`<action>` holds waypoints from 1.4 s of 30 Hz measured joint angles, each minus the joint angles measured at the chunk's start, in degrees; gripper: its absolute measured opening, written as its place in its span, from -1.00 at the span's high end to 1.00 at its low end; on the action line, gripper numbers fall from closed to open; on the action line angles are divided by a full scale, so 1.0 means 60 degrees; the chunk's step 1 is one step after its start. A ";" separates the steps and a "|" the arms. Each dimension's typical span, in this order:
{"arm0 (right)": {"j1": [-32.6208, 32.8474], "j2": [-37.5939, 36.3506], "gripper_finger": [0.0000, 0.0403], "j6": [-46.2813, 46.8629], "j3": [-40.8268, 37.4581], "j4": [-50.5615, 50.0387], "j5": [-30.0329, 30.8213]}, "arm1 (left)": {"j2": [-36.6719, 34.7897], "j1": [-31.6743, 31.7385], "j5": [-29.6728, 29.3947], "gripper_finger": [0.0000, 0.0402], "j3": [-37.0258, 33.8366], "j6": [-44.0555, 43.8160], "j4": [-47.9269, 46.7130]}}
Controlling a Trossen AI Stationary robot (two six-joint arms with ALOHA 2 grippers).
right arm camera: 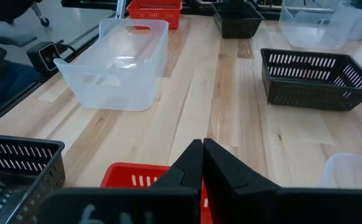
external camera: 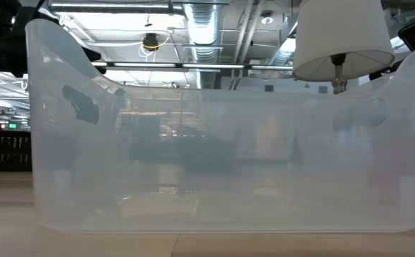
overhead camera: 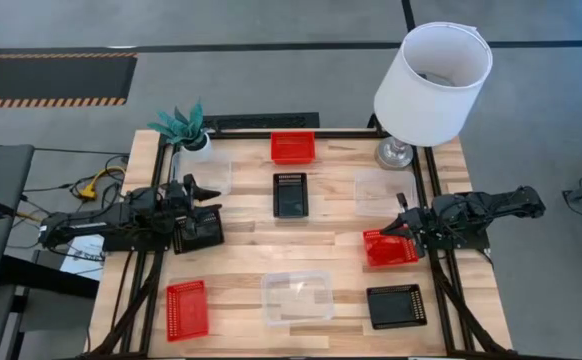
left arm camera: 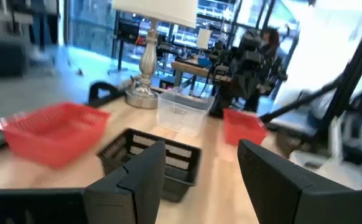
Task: Stack baskets by color
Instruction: Stack the middle red bin on top of the top red bin
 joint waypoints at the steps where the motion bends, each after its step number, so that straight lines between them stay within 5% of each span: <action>1: 0.0000 0.0000 0.83 -0.0005 -0.0004 0.0040 0.0004 | -0.0002 0.0002 0.0000 0.06 -0.0003 -0.0460 0.0000; 10: -0.0001 0.0042 0.83 -0.1763 -0.0022 0.0688 0.0022 | 0.0000 -0.0001 0.0503 0.06 -0.0001 -0.1945 -0.0030; 12: 0.0003 0.0041 0.83 -0.2888 -0.0022 0.1493 0.0017 | 0.0000 -0.0001 0.0545 0.06 -0.0003 -0.1949 0.0117; 22: -0.0119 0.0155 0.83 -0.3459 -0.0008 0.7382 0.0245 | 0.0477 -0.0182 0.1519 0.06 0.0936 -0.1010 0.0856; 27: -0.0367 0.0887 0.87 -0.3644 0.0031 0.8465 0.1233 | 0.1713 -0.0512 0.0995 0.06 0.1585 -0.0242 0.0797; 35: -0.0567 0.3915 0.91 -0.2489 0.1471 0.7749 0.2052 | 0.4090 -0.0620 0.0794 0.06 0.3094 0.1247 0.0617; 42: -0.0565 0.6861 0.58 -0.0596 0.4921 0.2117 0.2576 | 0.5298 -0.0620 0.0931 0.06 0.4337 0.1814 -0.0182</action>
